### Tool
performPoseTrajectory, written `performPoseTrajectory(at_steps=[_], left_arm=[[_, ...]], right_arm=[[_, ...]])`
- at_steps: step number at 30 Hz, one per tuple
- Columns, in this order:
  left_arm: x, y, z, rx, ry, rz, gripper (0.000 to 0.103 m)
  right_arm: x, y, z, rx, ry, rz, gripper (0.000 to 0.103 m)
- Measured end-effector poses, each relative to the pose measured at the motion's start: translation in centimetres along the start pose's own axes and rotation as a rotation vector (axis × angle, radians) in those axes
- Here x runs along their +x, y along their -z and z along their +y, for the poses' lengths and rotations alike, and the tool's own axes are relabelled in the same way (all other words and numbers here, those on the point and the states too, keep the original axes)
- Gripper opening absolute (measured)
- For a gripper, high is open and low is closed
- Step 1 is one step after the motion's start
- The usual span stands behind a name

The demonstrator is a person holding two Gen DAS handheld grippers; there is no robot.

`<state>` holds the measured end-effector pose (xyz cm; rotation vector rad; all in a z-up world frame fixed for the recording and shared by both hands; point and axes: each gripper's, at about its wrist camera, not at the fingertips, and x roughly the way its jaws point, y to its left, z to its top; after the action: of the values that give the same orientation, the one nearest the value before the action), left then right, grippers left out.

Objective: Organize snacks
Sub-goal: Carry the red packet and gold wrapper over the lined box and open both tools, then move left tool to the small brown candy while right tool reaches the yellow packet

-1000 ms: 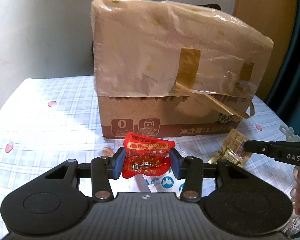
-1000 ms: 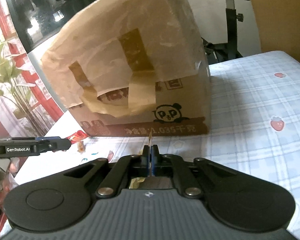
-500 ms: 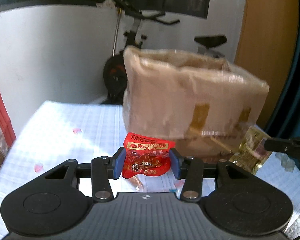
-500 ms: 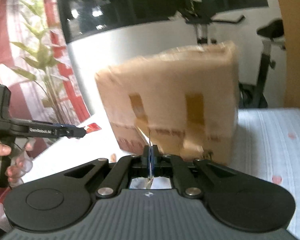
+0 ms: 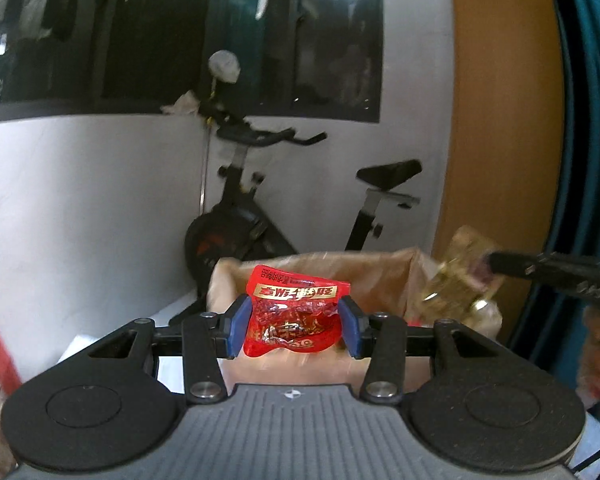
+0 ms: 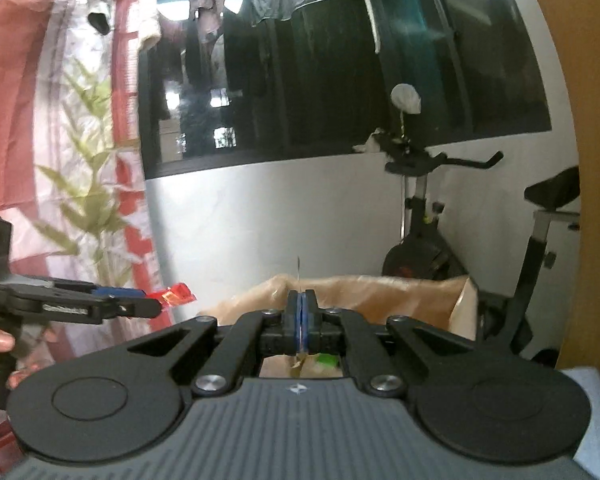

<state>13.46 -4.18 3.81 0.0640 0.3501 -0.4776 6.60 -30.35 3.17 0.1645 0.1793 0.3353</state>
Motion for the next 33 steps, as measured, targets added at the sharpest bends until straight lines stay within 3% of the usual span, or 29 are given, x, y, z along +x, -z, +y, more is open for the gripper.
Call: performPoseTrajectory(at_steps=[5, 8, 11, 12, 14, 20, 27, 33], left_arm=[[5.5, -1.9, -1.6, -0.033, 0.031, 0.029, 0.05], [8.4, -1.5, -2.9, 0.014, 0.017, 0.065, 0.059], [10.9, -0.7, -3.5, 0.008, 0.002, 0.129, 0.069], [11.4, -0.3, -3.5, 0.006, -0.005, 0.144, 0.073], [11.6, 0.1, -3.0, -0.004, 0.0, 0.153, 0.079], [8.7, 1.1, -0.7, -0.034, 0.052, 0.144, 0.08], [3.1, 2.7, 0.8, -0.018, 0.039, 0.145, 0.079], [0.7, 6.4, 1.9, 0.066, -0.01, 0.217, 0.077]], right_arm=[[4.0, -0.1, -2.7, 0.008, 0.075, 0.04, 0.001], [5.6, 0.8, -4.0, 0.026, 0.125, 0.082, 0.001], [6.4, 2.2, -4.3, -0.001, 0.169, 0.132, 0.009], [6.4, 2.6, -4.5, 0.013, 0.169, 0.141, 0.019], [5.7, 3.1, -4.7, 0.04, 0.163, 0.136, 0.024], [2.6, 3.7, -4.2, 0.112, 0.141, 0.101, 0.024], [0.1, 5.3, -0.4, 0.114, 0.05, 0.079, 0.024], [0.2, 9.0, 3.6, 0.109, -0.035, 0.167, 0.025]])
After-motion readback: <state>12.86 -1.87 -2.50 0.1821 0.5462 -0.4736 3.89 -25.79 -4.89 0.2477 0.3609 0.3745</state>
